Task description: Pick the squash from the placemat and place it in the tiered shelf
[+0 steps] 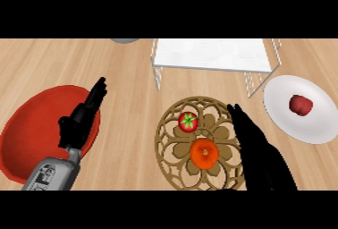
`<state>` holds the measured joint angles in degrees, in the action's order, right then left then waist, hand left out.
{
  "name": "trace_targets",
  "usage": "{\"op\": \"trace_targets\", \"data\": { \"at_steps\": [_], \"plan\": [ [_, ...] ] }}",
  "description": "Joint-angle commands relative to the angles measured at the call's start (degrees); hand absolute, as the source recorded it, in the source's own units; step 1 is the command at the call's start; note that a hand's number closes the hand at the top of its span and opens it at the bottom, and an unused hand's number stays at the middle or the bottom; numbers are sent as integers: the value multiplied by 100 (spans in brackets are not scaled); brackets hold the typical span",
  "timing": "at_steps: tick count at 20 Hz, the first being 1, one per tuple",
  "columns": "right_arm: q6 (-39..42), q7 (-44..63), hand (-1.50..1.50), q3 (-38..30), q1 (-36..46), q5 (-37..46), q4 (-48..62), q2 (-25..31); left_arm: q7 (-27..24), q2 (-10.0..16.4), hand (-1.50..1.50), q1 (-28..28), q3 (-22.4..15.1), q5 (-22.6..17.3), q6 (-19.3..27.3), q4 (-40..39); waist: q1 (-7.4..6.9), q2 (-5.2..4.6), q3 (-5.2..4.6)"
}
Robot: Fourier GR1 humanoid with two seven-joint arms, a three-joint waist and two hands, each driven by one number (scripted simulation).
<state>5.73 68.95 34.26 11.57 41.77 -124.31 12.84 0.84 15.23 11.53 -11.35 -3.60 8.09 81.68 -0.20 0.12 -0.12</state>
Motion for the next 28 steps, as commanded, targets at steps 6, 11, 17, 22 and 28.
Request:
{"op": "trace_targets", "data": {
  "at_steps": [6,11,17,22,28],
  "plan": [
    [400,1054,-150,320,6,867,452,-928,-83,-148,0,-81,-8,192,58,-46,30,-2,6],
    [667,854,-150,69,-73,963,409,-1184,262,-205,0,3,-39,231,3,133,28,4,10],
    [519,660,-150,-150,-45,1000,907,-1276,288,-323,0,129,-16,302,9,52,36,-9,10],
    [487,797,-150,2,28,980,1113,-1279,143,-427,0,31,50,328,14,11,23,-11,9],
    [475,334,-150,-316,-162,1056,1378,-1280,75,-286,0,-110,196,318,-182,93,23,-9,11]
  ]
}}
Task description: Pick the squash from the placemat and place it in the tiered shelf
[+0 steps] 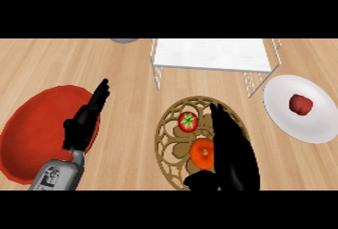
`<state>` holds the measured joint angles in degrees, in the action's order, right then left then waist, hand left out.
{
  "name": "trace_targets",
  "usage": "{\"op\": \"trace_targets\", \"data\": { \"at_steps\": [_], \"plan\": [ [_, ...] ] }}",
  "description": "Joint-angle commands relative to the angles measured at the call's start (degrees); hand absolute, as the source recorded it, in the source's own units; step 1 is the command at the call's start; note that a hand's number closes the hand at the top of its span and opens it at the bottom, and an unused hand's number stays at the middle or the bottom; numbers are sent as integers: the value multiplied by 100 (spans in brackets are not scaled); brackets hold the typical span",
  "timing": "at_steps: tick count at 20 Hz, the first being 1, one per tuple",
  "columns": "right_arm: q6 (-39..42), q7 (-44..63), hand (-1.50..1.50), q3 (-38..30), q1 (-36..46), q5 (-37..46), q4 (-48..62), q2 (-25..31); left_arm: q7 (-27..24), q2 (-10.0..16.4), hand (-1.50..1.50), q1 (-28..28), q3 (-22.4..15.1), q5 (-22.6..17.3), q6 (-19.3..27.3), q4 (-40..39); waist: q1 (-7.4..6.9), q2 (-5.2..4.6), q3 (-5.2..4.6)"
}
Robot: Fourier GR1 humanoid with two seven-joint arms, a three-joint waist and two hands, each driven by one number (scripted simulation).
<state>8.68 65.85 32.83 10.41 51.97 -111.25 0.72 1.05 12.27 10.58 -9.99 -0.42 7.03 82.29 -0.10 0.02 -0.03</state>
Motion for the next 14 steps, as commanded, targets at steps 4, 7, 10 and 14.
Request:
{"op": "trace_targets", "data": {
  "at_steps": [4,7,10,14],
  "plan": [
    [46,794,-150,323,-315,252,95,-68,37,-40,0,-288,-7,90,-58,255,3,8,2],
    [-211,484,-150,327,-651,465,301,-68,-135,-85,0,-74,137,97,-102,-141,29,1,2],
    [25,744,-150,161,-234,308,319,-68,-41,-173,0,-1,78,229,-66,-102,12,1,2],
    [-35,404,-150,-59,-347,309,513,-69,62,-360,0,506,206,277,-2,-541,46,-6,2]
  ]
}}
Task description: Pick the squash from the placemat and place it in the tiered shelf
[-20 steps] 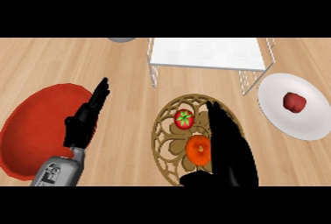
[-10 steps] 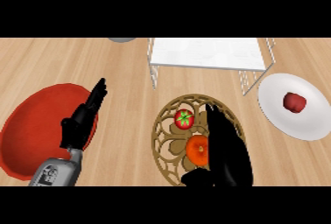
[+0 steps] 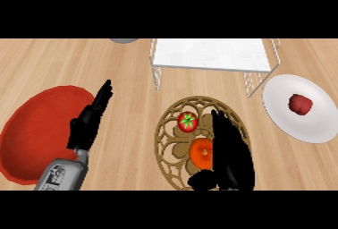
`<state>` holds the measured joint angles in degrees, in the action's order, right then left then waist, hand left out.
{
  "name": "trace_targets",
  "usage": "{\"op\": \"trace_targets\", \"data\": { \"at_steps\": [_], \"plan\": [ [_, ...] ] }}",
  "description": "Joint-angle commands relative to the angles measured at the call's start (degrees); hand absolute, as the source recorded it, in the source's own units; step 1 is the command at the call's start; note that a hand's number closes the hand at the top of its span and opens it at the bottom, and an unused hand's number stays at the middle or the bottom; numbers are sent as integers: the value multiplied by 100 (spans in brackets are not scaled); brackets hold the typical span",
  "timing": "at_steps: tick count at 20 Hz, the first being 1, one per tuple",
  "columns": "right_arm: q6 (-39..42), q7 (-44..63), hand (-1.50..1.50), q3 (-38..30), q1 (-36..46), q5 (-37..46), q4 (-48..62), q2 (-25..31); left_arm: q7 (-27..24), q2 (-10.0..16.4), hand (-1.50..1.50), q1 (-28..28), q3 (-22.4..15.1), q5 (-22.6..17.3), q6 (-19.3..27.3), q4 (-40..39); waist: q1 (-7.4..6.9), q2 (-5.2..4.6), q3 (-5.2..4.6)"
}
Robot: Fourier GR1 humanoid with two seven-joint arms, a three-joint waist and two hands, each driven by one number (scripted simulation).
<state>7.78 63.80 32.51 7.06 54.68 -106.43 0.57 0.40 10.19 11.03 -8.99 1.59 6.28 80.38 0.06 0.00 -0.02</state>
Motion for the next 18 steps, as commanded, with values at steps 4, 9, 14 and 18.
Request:
{"op": "trace_targets", "data": {
  "at_steps": [4,9,14,18],
  "plan": [
    [-511,325,-150,-132,181,-75,858,-54,-217,163,0,177,374,-227,-429,-321,-13,-12,1],
    [-197,99,-150,-212,-153,-93,517,-55,51,-168,0,274,262,130,-93,-170,10,0,2],
    [-716,-123,-150,80,-346,26,941,-56,-102,-165,0,109,332,233,-248,-170,-1,1,2],
    [-552,-451,150,-154,-370,-82,1061,-19,40,-229,0,415,506,256,-244,-365,12,-2,2]
  ]
}}
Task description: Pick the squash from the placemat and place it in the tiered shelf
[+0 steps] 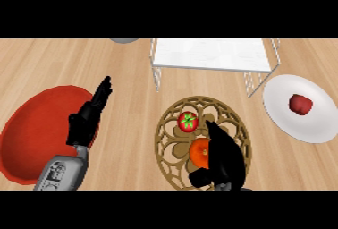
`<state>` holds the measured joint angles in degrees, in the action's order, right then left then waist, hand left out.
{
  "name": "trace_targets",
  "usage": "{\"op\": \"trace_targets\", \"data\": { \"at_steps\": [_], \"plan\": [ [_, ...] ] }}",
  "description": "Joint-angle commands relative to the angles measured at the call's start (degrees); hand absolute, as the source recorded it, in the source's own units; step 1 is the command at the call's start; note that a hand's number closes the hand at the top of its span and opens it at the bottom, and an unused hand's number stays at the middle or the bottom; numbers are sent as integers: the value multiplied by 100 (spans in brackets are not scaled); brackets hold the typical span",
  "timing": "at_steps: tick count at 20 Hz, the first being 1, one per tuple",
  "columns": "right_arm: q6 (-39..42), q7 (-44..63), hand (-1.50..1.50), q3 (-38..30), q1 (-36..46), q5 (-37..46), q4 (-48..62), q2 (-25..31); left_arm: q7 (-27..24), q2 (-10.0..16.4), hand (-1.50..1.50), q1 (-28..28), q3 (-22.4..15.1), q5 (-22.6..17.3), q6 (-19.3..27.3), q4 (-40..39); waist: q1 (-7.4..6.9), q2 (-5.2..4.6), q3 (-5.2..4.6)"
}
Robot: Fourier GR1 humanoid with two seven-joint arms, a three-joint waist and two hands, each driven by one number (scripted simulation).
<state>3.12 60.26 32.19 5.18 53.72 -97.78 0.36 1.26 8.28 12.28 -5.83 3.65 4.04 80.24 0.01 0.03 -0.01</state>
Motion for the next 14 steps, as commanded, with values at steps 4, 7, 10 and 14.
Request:
{"op": "trace_targets", "data": {
  "at_steps": [4,7,10,14],
  "plan": [
    [571,331,150,152,144,19,19,-35,52,10,0,36,90,72,-216,105,2,1,0],
    [-2,436,150,624,225,368,365,-34,309,-141,0,-231,-27,108,-137,468,-19,3,1],
    [216,502,150,553,187,406,-63,-34,-142,-3,0,-435,195,6,-377,389,-6,1,0],
    [-126,9,150,498,-258,664,-253,-34,-93,-177,0,-330,98,222,-288,181,12,1,0]
  ]
}}
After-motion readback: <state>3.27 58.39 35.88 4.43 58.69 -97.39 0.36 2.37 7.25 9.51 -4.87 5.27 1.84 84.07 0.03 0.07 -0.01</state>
